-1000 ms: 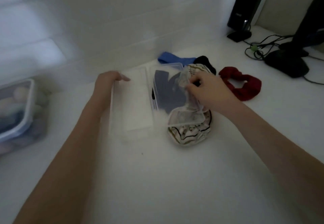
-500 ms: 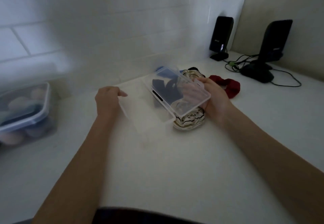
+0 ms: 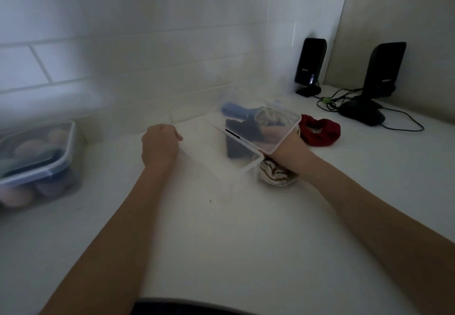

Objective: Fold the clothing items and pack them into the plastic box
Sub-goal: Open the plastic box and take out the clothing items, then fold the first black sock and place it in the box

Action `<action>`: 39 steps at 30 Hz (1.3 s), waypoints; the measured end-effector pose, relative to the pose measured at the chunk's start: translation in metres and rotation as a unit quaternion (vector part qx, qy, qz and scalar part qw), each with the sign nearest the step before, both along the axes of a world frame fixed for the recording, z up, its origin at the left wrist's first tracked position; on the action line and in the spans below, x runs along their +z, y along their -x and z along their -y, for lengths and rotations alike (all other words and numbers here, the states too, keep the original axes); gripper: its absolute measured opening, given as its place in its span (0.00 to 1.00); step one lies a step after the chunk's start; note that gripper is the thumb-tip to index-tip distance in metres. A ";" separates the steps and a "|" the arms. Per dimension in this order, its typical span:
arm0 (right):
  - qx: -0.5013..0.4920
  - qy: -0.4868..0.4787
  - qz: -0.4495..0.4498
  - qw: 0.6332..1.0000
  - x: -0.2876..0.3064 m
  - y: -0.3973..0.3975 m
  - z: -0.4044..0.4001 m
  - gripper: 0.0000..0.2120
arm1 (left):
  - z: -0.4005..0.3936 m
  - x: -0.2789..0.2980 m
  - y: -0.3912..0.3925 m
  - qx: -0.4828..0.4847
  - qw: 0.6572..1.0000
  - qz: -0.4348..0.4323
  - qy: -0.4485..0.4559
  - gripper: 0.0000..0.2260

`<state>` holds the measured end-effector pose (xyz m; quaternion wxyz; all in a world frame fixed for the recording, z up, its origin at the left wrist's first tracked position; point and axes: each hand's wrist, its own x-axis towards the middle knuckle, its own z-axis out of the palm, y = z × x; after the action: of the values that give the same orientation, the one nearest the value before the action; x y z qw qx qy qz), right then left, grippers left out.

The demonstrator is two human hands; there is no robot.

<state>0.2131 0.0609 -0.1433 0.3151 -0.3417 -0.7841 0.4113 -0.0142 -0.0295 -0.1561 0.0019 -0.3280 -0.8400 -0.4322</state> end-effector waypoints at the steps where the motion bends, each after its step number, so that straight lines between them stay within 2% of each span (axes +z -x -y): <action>1: 0.005 -0.002 -0.042 0.999 0.004 -0.007 -0.003 0.10 | -0.001 0.001 -0.002 0.012 1.000 0.002 0.006 0.14; 4: -0.048 0.120 -0.151 0.980 0.023 -0.030 -0.012 0.04 | -0.001 0.006 -0.011 0.081 0.996 0.025 0.018 0.14; 7: -0.075 0.177 -0.211 0.958 0.032 -0.045 -0.022 0.06 | 0.001 0.012 -0.022 0.105 0.994 0.006 0.040 0.16; 10: -0.090 0.157 -0.251 0.951 0.036 -0.052 -0.025 0.07 | 0.002 0.015 -0.027 0.107 0.990 -0.064 0.066 0.19; 14: -0.117 0.068 -0.227 0.964 0.041 -0.058 -0.030 0.10 | 0.002 0.019 -0.029 0.094 0.986 -0.109 0.087 0.23; 17: -0.058 0.082 -0.270 0.958 0.048 -0.060 -0.026 0.10 | 0.002 0.023 -0.032 0.064 0.983 -0.116 0.130 0.24; 22: 0.100 0.227 -0.357 0.901 0.058 -0.052 -0.009 0.13 | 0.007 0.034 -0.033 -0.038 0.984 -0.056 0.166 0.23; 24: 0.168 0.253 -0.326 0.895 0.057 -0.049 -0.004 0.10 | 0.010 0.039 -0.032 -0.086 0.981 -0.008 0.173 0.21; 26: 0.209 0.248 -0.273 0.906 0.050 -0.046 -0.003 0.07 | 0.013 0.045 -0.031 -0.133 0.973 0.051 0.182 0.23; 28: 0.201 0.251 -0.253 0.913 0.046 -0.042 -0.003 0.17 | 0.020 0.051 -0.029 -0.162 0.957 0.082 0.227 0.24; 30: 0.183 0.243 -0.244 0.921 0.043 -0.039 -0.001 0.20 | 0.025 0.057 -0.028 -0.165 0.954 0.050 0.247 0.28; 32: 0.174 0.231 -0.225 0.930 0.042 -0.037 0.000 0.20 | 0.026 0.058 -0.031 -0.120 0.980 -0.053 0.149 0.29; 33: 0.173 0.223 -0.214 0.935 0.042 -0.036 0.001 0.20 | 0.024 0.058 -0.033 -0.090 0.989 -0.100 0.060 0.28; 34: 0.172 0.213 -0.204 0.940 0.042 -0.036 0.003 0.20 | 0.022 0.059 -0.037 -0.092 0.989 -0.111 -0.045 0.26; 35: 0.174 0.205 -0.197 0.943 0.043 -0.035 0.004 0.19 | 0.020 0.061 -0.041 -0.141 0.976 -0.075 -0.147 0.23; 36: 0.178 0.200 -0.192 0.944 0.044 -0.035 0.006 0.18 | 0.017 0.064 -0.046 -0.228 0.948 0.000 -0.224 0.20; 37: 0.181 0.195 -0.190 0.945 0.044 -0.034 0.009 0.16 | 0.015 0.067 -0.054 -0.322 0.908 0.087 -0.252 0.19; 38: 0.183 0.190 -0.189 0.946 0.045 -0.033 0.011 0.14 | 0.014 0.066 -0.059 -0.397 0.875 0.143 -0.239 0.24; 39: 0.184 0.184 -0.189 0.947 0.045 -0.031 0.014 0.12 | 0.011 0.064 -0.064 -0.451 0.856 0.153 -0.200 0.32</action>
<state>0.2442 0.0471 -0.0986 0.3080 -0.1596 -0.6705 0.6558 0.0494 -0.0408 -0.0926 -0.2566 -0.5930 -0.4849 -0.5894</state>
